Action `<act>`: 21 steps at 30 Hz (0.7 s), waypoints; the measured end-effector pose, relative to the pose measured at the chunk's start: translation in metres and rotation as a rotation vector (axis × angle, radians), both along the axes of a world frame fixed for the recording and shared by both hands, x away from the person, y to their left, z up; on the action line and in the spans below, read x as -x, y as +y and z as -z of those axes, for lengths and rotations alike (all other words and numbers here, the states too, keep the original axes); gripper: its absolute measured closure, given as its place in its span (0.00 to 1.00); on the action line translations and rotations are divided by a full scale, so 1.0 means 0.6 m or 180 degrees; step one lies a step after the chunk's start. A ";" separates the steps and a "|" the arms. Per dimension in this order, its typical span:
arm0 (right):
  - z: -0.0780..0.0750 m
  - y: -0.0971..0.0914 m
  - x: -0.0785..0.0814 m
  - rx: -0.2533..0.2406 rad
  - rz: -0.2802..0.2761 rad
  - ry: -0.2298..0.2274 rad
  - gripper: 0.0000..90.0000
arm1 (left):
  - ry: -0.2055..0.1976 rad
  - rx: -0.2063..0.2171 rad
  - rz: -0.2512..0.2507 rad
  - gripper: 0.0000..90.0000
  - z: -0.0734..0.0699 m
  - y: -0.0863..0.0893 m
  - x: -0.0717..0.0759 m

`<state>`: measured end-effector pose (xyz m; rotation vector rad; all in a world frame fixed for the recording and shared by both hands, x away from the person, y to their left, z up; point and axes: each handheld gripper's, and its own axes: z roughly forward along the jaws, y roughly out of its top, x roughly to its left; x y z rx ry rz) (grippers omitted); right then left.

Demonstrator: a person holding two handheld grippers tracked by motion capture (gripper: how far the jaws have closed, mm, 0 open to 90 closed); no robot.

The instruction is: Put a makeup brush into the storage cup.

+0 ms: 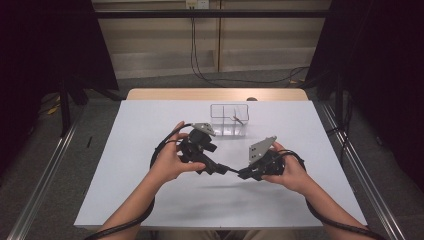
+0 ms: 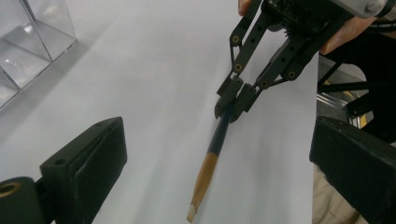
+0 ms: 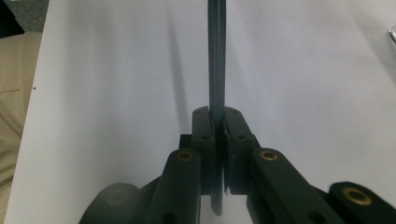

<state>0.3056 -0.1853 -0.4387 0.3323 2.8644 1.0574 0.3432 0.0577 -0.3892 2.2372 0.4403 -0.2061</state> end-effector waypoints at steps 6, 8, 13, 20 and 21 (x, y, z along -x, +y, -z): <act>-0.001 -0.003 0.000 -0.0112 0.0042 0.0005 0.94 | -0.0071 0.0259 -0.0059 0.05 0.005 0.012 0.002; -0.001 -0.004 0.000 -0.0167 0.0062 -0.0011 0.94 | -0.0114 0.0338 -0.0090 0.05 0.008 0.015 0.003; 0.000 -0.008 0.001 -0.0254 0.0088 0.0003 0.94 | -0.0137 0.0456 -0.0104 0.05 0.013 0.019 0.005; -0.001 -0.012 0.002 -0.0476 0.0141 0.0044 0.94 | -0.0155 0.0606 -0.0176 0.05 0.017 0.025 0.005; -0.002 -0.014 0.001 -0.0535 0.0170 0.0050 0.94 | -0.0140 0.0625 -0.0183 0.05 0.018 0.025 0.005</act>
